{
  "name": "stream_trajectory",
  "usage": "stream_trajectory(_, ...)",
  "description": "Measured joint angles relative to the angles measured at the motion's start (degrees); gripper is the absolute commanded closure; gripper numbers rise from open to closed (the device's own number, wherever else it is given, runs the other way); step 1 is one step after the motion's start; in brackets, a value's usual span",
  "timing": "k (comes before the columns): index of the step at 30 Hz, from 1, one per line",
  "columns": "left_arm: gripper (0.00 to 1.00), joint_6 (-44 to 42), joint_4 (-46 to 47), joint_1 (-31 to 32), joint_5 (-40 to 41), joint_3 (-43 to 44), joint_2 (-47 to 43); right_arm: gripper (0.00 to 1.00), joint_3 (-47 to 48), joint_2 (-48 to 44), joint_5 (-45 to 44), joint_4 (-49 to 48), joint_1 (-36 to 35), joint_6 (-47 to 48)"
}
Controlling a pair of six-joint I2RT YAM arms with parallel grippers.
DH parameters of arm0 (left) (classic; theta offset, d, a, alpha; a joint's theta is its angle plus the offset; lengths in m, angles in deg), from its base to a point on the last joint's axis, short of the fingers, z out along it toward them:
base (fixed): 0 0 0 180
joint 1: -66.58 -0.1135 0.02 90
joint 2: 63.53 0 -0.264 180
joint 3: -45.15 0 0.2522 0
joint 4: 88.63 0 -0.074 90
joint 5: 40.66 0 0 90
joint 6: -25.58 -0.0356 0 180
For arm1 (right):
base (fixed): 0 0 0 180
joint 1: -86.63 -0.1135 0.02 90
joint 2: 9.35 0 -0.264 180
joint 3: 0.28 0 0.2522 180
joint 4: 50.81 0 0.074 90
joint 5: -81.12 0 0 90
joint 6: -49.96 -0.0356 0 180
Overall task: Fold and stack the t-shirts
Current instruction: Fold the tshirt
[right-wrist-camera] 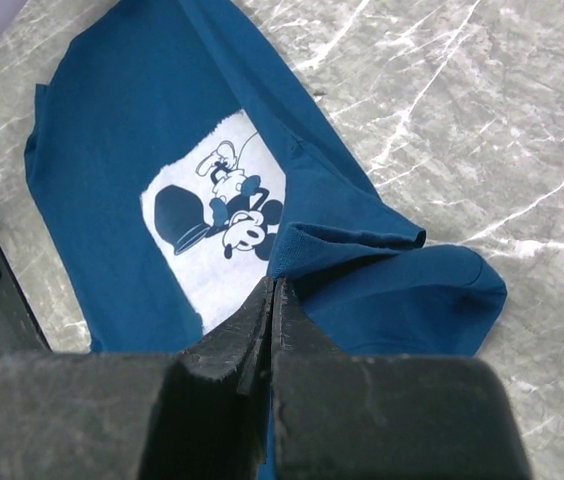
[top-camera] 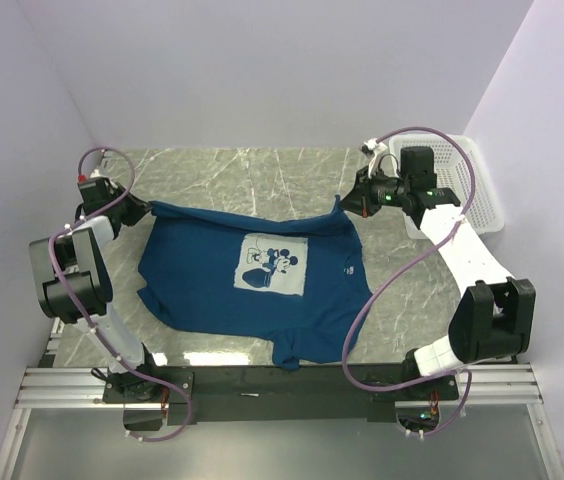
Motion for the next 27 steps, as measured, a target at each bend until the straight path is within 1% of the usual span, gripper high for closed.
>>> stream_trajectory(13,0.99,-1.0,-1.7,-0.3,0.5,-2.0,-2.3,1.0,-2.3,-3.4,0.0,-0.1,0.1,0.3)
stream_trajectory(14,0.99,-1.0,-1.9,-0.3,0.5,-2.3,-2.8,1.0,-2.5,-3.5,0.0,-0.1,0.2,0.3)
stream_trajectory(15,0.97,-1.1,-1.9,-0.4,0.6,-2.7,-3.2,1.0,-2.7,-3.6,-0.1,0.0,0.2,0.4)
stream_trajectory(16,0.85,-1.1,-2.3,-0.5,0.7,-3.0,-3.6,1.0,-2.9,-3.6,-0.1,-0.1,0.3,0.6)
stream_trajectory(18,0.68,-1.4,-3.1,-0.6,1.3,-3.5,-4.3,1.0,-3.4,-3.6,-0.2,-0.2,0.4,0.9)
stream_trajectory(19,0.53,-1.4,-3.7,-0.7,2.0,-4.0,-5.0,1.0,-3.6,-3.6,-0.2,-0.1,0.4,1.0)
stream_trajectory(21,0.45,-1.2,-5.0,-1.1,4.2,-5.4,-7.1,1.0,-4.2,-3.6,-0.2,-0.2,0.4,1.2)
stream_trajectory(23,0.36,-0.6,-6.8,-2.2,7.0,-8.3,-11.7,1.0,-4.8,-3.6,-0.2,-0.2,0.4,1.4)
stream_trajectory(27,0.34,0.7,-8.5,-5.9,10.7,-12.6,-22.6,1.0,-5.6,-3.6,-0.2,0.0,0.4,2.0)
